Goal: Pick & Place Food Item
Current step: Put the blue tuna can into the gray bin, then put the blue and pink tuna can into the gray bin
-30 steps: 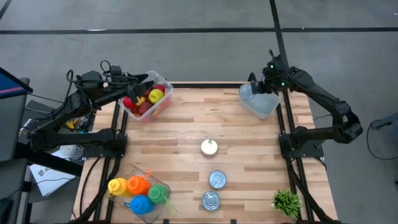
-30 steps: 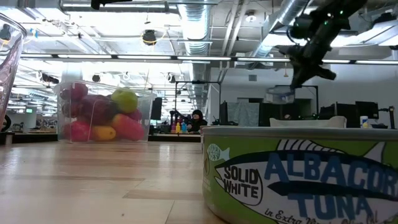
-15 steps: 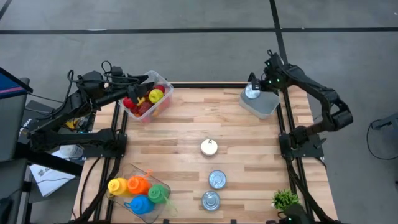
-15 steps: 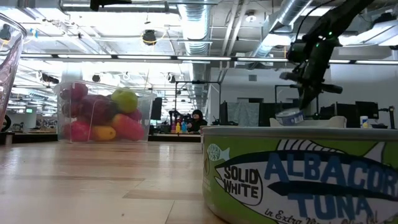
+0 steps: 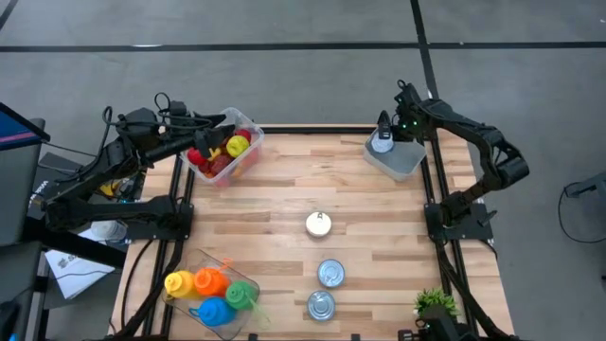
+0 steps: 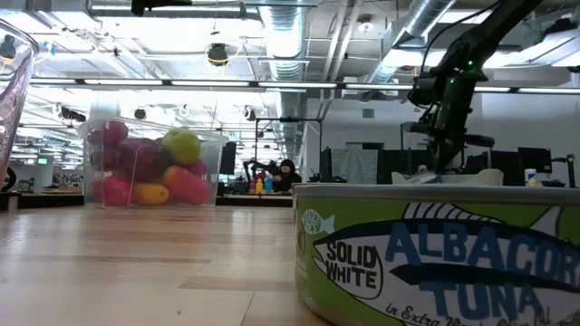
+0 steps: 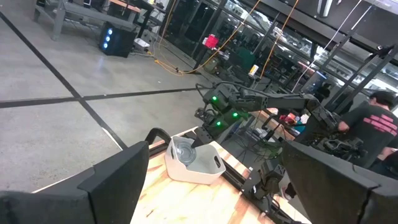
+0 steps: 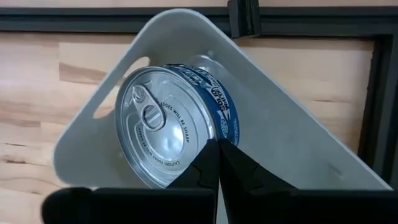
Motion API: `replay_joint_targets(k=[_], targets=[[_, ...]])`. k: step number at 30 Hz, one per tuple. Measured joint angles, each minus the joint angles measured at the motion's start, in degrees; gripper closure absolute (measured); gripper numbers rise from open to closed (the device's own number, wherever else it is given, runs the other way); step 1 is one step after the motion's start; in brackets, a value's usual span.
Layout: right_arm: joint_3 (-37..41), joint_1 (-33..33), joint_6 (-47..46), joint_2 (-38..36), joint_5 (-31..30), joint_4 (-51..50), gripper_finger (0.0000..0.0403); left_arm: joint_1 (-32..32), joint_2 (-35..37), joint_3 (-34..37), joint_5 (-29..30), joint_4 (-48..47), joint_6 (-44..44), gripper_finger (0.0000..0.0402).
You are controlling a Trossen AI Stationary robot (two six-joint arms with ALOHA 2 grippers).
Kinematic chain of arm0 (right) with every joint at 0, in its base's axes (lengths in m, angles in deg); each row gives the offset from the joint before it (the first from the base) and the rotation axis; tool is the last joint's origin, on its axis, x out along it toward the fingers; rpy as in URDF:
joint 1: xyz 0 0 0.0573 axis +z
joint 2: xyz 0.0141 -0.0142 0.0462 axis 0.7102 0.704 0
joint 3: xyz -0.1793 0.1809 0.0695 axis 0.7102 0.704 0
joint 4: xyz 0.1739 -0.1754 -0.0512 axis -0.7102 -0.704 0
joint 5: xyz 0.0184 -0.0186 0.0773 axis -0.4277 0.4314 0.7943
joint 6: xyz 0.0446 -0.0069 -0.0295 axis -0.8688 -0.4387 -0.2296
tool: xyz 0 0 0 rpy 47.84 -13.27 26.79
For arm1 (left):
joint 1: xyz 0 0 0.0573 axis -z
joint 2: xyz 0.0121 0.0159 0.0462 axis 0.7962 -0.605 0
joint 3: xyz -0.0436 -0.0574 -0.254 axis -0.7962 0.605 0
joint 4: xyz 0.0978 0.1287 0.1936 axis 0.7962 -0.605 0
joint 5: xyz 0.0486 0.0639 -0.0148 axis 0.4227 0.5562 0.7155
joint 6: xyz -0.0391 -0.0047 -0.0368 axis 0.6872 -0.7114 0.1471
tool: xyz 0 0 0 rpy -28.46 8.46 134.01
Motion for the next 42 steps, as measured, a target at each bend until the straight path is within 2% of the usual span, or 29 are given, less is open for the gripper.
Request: replay_joint_targets(k=[16, 24, 30, 36, 42], targets=[[-0.01, -0.07, 0.24, 0.06, -1.26, 0.49, 0.0393, 0.0, 0.0, 0.0, 0.0, 0.03, 0.0, 0.0046], [-0.03, -0.07, 2.17, 0.02, -1.21, 0.02, 0.0303, 0.0, 0.0, 0.0, 0.0, 0.03, 0.04, 0.0046], [-5.59, 0.7, 6.56, -1.86, 1.41, -6.95, 0.0231, 0.0, 0.0, -0.02, 0.0, -0.72, 0.28, 0.0046], [-11.77, 7.96, 6.49, -8.08, 2.17, -11.95, 0.0195, 0.0, 0.0, -0.02, -0.01, -2.93, 0.46, 0.0046], [-12.23, 23.26, 1.01, -11.35, 2.15, -12.32, 0.0199, 0.02, 1.5, -0.02, -2.13, -0.06, 0.85, 0.0046]])
